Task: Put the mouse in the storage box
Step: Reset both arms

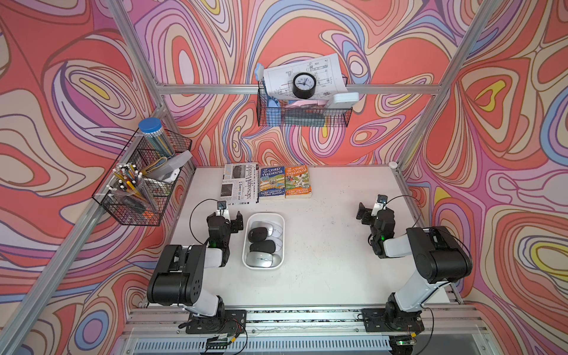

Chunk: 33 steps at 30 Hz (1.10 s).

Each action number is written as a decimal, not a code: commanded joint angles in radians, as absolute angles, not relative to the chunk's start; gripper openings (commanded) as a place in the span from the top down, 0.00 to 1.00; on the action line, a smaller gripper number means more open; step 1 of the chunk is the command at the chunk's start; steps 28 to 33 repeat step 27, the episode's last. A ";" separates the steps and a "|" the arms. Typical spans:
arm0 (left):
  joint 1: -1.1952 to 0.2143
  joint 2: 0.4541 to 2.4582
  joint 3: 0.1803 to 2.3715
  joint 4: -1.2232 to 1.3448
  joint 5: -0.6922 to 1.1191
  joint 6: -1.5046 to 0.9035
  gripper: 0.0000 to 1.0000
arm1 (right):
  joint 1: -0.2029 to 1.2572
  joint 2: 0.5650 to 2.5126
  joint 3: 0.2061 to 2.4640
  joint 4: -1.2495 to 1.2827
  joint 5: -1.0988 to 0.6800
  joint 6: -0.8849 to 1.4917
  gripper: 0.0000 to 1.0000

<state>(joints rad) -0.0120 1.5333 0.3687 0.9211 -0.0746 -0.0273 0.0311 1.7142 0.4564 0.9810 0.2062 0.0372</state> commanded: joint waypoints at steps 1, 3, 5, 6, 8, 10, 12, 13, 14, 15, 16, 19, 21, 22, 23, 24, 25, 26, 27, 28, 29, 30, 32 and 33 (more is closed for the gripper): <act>-0.020 1.541 0.367 0.908 -0.121 -0.034 0.02 | 0.026 1.699 0.457 0.976 0.193 0.046 0.02; -0.021 1.530 0.376 0.872 -0.110 -0.034 0.02 | 0.026 1.700 0.459 0.974 0.191 0.046 0.02; -0.020 1.539 0.370 0.896 -0.111 -0.033 0.02 | 0.026 1.700 0.459 0.975 0.191 0.047 0.02; -0.020 1.538 0.370 0.898 -0.111 -0.032 0.01 | 0.026 1.699 0.459 0.974 0.190 0.046 0.02; -0.020 1.536 0.373 0.884 -0.111 -0.033 0.01 | 0.026 1.699 0.459 0.974 0.190 0.046 0.02; -0.020 1.538 0.371 0.893 -0.109 -0.032 0.01 | 0.026 1.699 0.459 0.974 0.190 0.046 0.02; -0.020 1.536 0.372 0.888 -0.110 -0.032 0.02 | 0.026 1.700 0.459 0.974 0.191 0.046 0.02; -0.021 1.538 0.371 0.891 -0.110 -0.032 0.01 | 0.025 1.700 0.459 0.974 0.191 0.046 0.02; -0.020 1.537 0.373 0.890 -0.109 -0.032 0.02 | 0.025 1.700 0.459 0.974 0.190 0.046 0.02; -0.020 1.538 0.372 0.889 -0.109 -0.032 0.02 | 0.026 1.700 0.459 0.974 0.191 0.046 0.02; -0.020 1.537 0.372 0.889 -0.109 -0.032 0.02 | 0.025 1.700 0.459 0.974 0.191 0.046 0.02; -0.020 1.538 0.372 0.889 -0.109 -0.033 0.01 | 0.026 1.701 0.463 0.967 0.190 0.046 0.02; -0.020 1.537 0.372 0.890 -0.109 -0.033 0.01 | 0.026 1.706 0.471 0.958 0.191 0.046 0.02; -0.020 1.537 0.373 0.890 -0.108 -0.033 0.02 | 0.026 1.708 0.475 0.949 0.187 0.050 0.02; -0.020 1.537 0.373 0.890 -0.109 -0.032 0.01 | 0.026 1.707 0.474 0.950 0.186 0.049 0.02; -0.020 1.538 0.372 0.890 -0.109 -0.032 0.01 | 0.026 1.704 0.470 0.952 0.186 0.049 0.02; -0.020 1.537 0.373 0.890 -0.109 -0.033 0.01 | 0.026 1.700 0.461 0.969 0.189 0.046 0.02; -0.020 1.538 0.372 0.889 -0.109 -0.032 0.02 | 0.026 1.698 0.455 0.981 0.191 0.045 0.02; -0.020 1.537 0.372 0.890 -0.109 -0.032 0.02 | 0.026 1.700 0.461 0.971 0.186 0.046 0.02; -0.020 1.537 0.372 0.890 -0.109 -0.032 0.02 | 0.026 1.700 0.461 0.971 0.186 0.046 0.02; -0.020 1.537 0.372 0.890 -0.109 -0.032 0.02 | 0.026 1.700 0.461 0.971 0.186 0.046 0.02; -0.020 1.537 0.372 0.890 -0.109 -0.032 0.02 | 0.026 1.700 0.461 0.971 0.186 0.046 0.02; -0.020 1.537 0.372 0.890 -0.109 -0.032 0.02 | 0.026 1.700 0.461 0.971 0.186 0.046 0.02; -0.020 1.537 0.372 0.890 -0.109 -0.032 0.02 | 0.026 1.700 0.461 0.971 0.186 0.046 0.02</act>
